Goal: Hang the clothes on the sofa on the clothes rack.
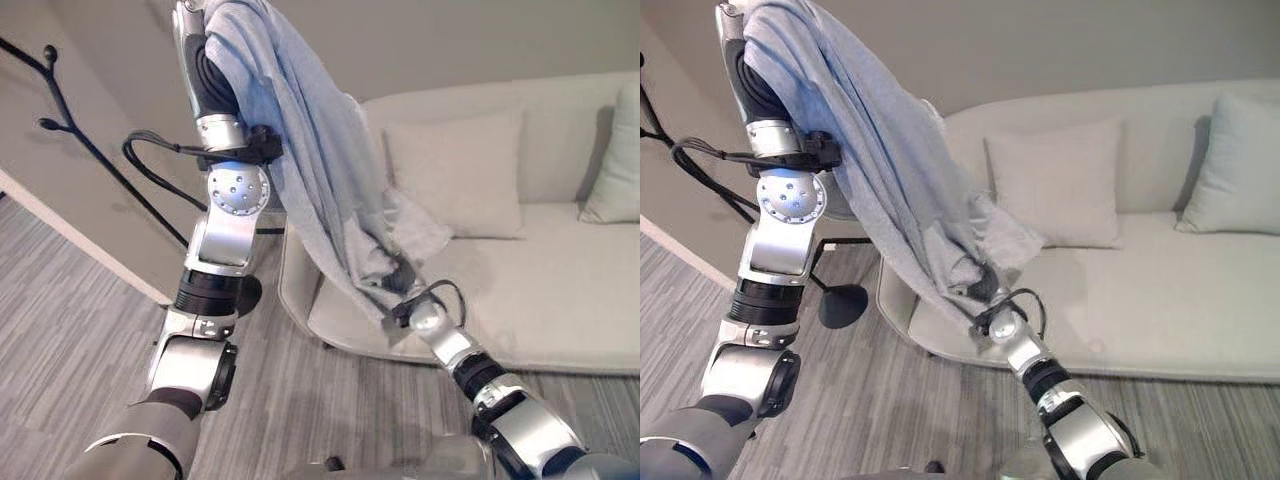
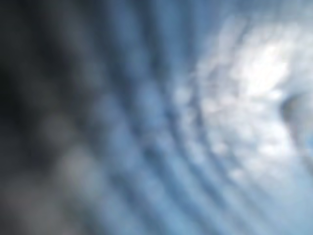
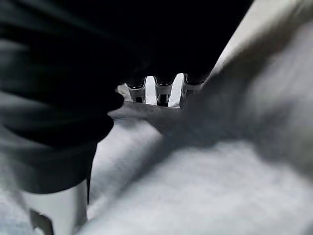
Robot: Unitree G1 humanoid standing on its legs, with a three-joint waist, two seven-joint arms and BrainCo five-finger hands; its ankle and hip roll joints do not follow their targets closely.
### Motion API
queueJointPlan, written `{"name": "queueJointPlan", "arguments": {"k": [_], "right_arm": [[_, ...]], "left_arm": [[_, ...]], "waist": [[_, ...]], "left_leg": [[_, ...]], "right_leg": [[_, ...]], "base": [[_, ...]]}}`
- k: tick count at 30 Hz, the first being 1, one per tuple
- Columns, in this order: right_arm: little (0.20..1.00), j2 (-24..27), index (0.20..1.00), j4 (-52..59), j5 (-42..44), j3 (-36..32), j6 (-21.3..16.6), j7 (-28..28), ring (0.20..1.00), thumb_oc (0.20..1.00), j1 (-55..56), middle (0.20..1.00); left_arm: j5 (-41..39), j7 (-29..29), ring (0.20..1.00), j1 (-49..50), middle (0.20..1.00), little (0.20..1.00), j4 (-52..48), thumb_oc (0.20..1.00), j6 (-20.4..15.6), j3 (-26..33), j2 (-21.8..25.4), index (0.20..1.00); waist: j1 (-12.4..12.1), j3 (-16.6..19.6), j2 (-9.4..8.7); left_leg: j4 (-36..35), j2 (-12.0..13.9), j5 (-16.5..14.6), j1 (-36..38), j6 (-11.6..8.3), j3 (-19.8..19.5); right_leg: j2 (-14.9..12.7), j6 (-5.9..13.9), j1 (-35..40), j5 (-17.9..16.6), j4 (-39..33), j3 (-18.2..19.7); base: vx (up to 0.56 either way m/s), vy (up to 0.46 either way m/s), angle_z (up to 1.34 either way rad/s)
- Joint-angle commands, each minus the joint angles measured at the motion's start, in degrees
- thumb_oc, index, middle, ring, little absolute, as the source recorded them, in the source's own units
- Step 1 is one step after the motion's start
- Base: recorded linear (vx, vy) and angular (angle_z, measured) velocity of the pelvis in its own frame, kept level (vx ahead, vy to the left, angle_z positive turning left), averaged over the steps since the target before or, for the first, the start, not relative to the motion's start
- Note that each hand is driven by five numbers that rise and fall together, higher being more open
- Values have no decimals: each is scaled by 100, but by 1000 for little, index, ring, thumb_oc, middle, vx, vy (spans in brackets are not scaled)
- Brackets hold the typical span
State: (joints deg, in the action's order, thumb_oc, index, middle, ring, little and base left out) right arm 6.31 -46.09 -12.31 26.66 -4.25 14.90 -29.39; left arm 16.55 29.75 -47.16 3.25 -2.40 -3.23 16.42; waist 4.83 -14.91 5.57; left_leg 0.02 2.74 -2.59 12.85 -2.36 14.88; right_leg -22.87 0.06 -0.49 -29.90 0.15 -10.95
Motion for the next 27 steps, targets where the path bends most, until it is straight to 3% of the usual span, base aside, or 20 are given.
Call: {"name": "queueJointPlan", "arguments": {"k": [1, 4, 5, 7, 8, 9, 10, 12, 14, 15, 16, 21, 23, 24, 27], "right_arm": [[1000, 90, 1000, -303, -66, 346, -284, 2, 1000, 1000, -635, 1000], [1000, 17, 1000, -568, 3, 619, -378, 90, 1000, 1000, -728, 1000], [1000, 18, 1000, -573, 3, 615, -382, 92, 1000, 1000, -729, 1000], [1000, 12, 1000, -635, -27, 732, -405, 162, 1000, 1000, -841, 1000], [1000, 61, 1000, -654, 8, 757, -457, 216, 1000, 1000, -844, 1000], [1000, 61, 1000, -654, 9, 757, -457, 216, 1000, 1000, -844, 1000], [1000, 107, 1000, -676, 169, 874, -456, 284, 1000, 1000, -976, 1000], [1000, 22, 1000, -638, 256, 940, -480, 298, 1000, 1000, -1118, 1000], [1000, -7, 1000, -608, 288, 921, -487, 283, 1000, 1000, -1121, 1000], [1000, -123, 1000, -565, 337, 891, -508, 252, 1000, 1000, -1112, 1000], [1000, -168, 1000, -576, 302, 920, -524, 249, 1000, 1000, -1050, 1000], [1000, -355, 1000, -1161, 464, 934, -473, 361, 1000, 1000, -1041, 1000], [1000, -339, 1000, -1246, 465, 964, -463, 364, 1000, 1000, -1021, 1000], [200, -327, 200, -1278, 472, 967, -458, 372, 200, 200, -1035, 200], [200, -266, 200, -1407, 511, 987, -401, 339, 200, 200, -1052, 200]], "left_arm": [[-102, 39, 200, -866, 200, 200, -459, 200, -308, 262, -369, 200], [-427, -180, 200, -912, 200, 200, -231, 200, -294, -217, -990, 200], [-428, -178, 200, -917, 200, 200, -222, 200, -299, -219, -992, 200], [-468, -364, 200, -1118, 200, 200, -134, 200, -299, -483, -1346, 200], [-485, -468, 200, -1223, 200, 200, -121, 200, -310, -652, -1529, 200], [-485, -468, 200, -1224, 200, 200, -120, 200, -311, -651, -1529, 200], [-650, -656, 200, -1317, 200, 200, -124, 200, -322, -1113, -1603, 200], [-804, -733, 200, -1473, 200, 200, -18, 200, -278, -1352, -1697, 200], [-824, -765, 200, -1479, 200, 200, -63, 200, -264, -1372, -1715, 200], [-850, -844, 200, -1441, 200, 200, -225, 200, -212, -1348, -1723, 200], [-840, -852, 200, -1439, 200, 200, -259, 200, -202, -1324, -1761, 200], [-953, -1045, 200, -1620, 200, 200, -225, 200, -112, -1357, -2070, 200], [-992, -1063, 200, -1635, 200, 200, -225, 200, -96, -1360, -2118, 200], [-1035, -1080, 200, -1664, 200, 200, -205, 200, -100, -1386, -2167, 200], [-1080, -1094, 200, -1778, 200, 200, -210, 200, -80, -1416, -2222, 200]], "waist": [[251, -209, 972], [494, -111, 1141], [494, -110, 1144], [555, -65, 1181], [637, -62, 1188], [633, -52, 1190], [754, -78, 1129], [752, -155, 1030], [733, -170, 1003], [714, -276, 971], [676, -266, 916], [388, 231, 645], [338, 333, 615], [301, 383, 587], [193, 538, 511]], "left_leg": [[-502, 51, 389, 405, -386, -293], [-502, -146, 392, 334, -310, -393], [-502, -141, 389, 334, -313, -397], [-502, -247, 390, 292, -211, -679], [-502, -349, 393, 260, -96, -915], [-502, -349, 394, 249, -96, -914], [-502, -447, 475, 199, -17, -1072], [-502, -480, 494, 225, 11, -1105], [-502, -485, 482, 242, 23, -1114], [-502, -454, 539, 277, 43, -1119], [-502, -470, 574, 282, 44, -1122], [-502, -458, 556, 227, 162, -1202], [-502, -440, 578, 158, 181, -1261], [-502, -425, 592, 111, 186, -1272], [-475, -390, 605, -14, 196, -1330]], "right_leg": [[-31, 406, 907, 2415, -112, 123], [684, 394, 1032, 2456, 92, 332], [689, 392, 1035, 2458, 90, 326], [1072, 344, 880, 2437, 275, 787], [1460, 275, 652, 2468, 539, 1155], [1460, 275, 638, 2470, 545, 1157], [1859, 236, 513, 2404, 724, 1372], [2148, 186, 400, 2384, 931, 1236], [2247, 203, 284, 2376, 1065, 1157], [2342, 244, 97, 2396, 1295, 794], [2349, 215, 197, 2433, 1178, 753], [2349, 215, 684, 2498, 359, 897], [2345, 205, 726, 2493, 199, 914], [2334, 200, 758, 2503, 111, 898], [2291, 199, 838, 2488, -103, 883]], "base": [[-66, 296, -44], [-30, 171, 39], [-11, 94, 38], [9, 141, -2], [12, 151, 24], [-42, 156, 67], [-76, 59, 58], [-82, -1, 63], [-31, -39, 21], [-13, -61, -9], [-2, -84, -10], [75, -96, 9], [35, -75, 15], [3, -87, 26], [2, -70, 14]]}}
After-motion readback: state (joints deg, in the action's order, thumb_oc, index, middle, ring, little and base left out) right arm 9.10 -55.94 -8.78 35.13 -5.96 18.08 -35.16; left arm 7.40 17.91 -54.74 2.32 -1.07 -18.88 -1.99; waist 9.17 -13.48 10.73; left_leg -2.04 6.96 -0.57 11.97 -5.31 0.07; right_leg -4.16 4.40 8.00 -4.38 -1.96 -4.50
